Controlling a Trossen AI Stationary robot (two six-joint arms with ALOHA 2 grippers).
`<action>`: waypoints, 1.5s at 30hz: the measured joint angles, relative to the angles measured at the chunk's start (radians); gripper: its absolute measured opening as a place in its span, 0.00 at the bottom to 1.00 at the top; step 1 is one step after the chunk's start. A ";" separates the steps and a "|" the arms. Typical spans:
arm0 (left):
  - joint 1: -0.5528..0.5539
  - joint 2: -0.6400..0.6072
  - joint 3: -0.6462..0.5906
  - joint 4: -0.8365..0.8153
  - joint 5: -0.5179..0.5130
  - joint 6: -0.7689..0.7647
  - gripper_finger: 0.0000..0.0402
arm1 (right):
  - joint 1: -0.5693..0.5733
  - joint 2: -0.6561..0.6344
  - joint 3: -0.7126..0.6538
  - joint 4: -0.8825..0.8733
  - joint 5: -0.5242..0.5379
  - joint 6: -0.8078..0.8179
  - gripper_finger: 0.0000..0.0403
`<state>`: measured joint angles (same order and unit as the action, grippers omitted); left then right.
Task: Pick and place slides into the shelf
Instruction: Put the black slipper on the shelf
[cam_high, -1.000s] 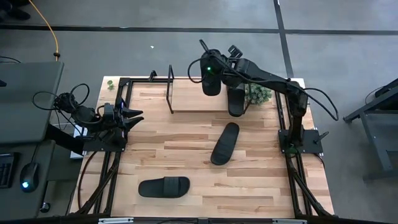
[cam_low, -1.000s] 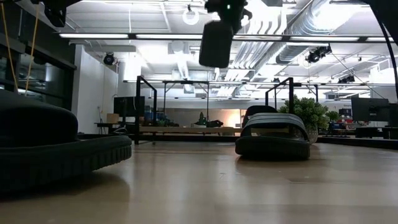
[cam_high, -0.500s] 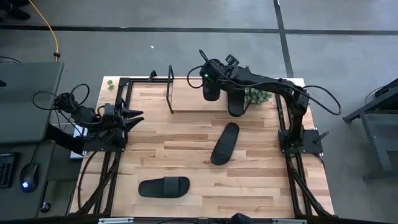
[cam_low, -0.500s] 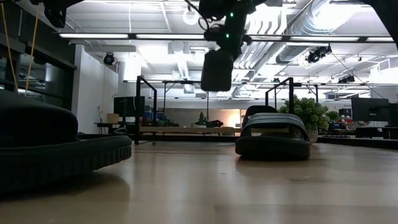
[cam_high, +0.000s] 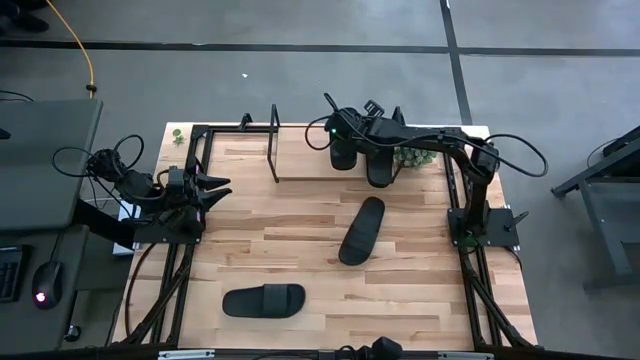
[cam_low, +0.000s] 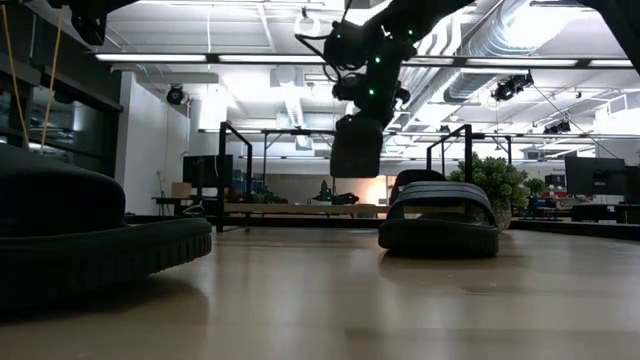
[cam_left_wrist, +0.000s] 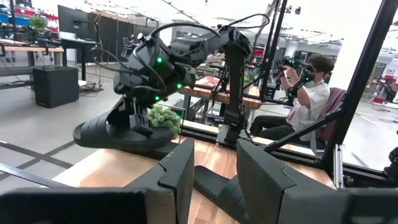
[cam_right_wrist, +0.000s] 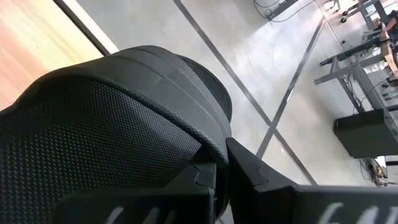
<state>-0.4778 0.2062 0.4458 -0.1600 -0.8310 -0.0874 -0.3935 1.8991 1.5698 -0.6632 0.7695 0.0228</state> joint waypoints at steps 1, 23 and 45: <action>0.000 0.000 0.000 0.000 0.000 0.000 0.26 | 0.000 -0.003 -0.015 0.011 -0.003 -0.001 0.00; 0.000 0.000 0.000 -0.001 0.000 -0.001 0.26 | -0.001 -0.011 -0.219 0.123 -0.036 0.050 0.00; 0.000 0.000 0.000 0.000 0.000 -0.001 0.26 | -0.001 -0.023 -0.286 0.212 0.002 -0.004 0.00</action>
<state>-0.4780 0.2064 0.4459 -0.1600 -0.8310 -0.0879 -0.3946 1.8765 1.2842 -0.4511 0.7717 0.0189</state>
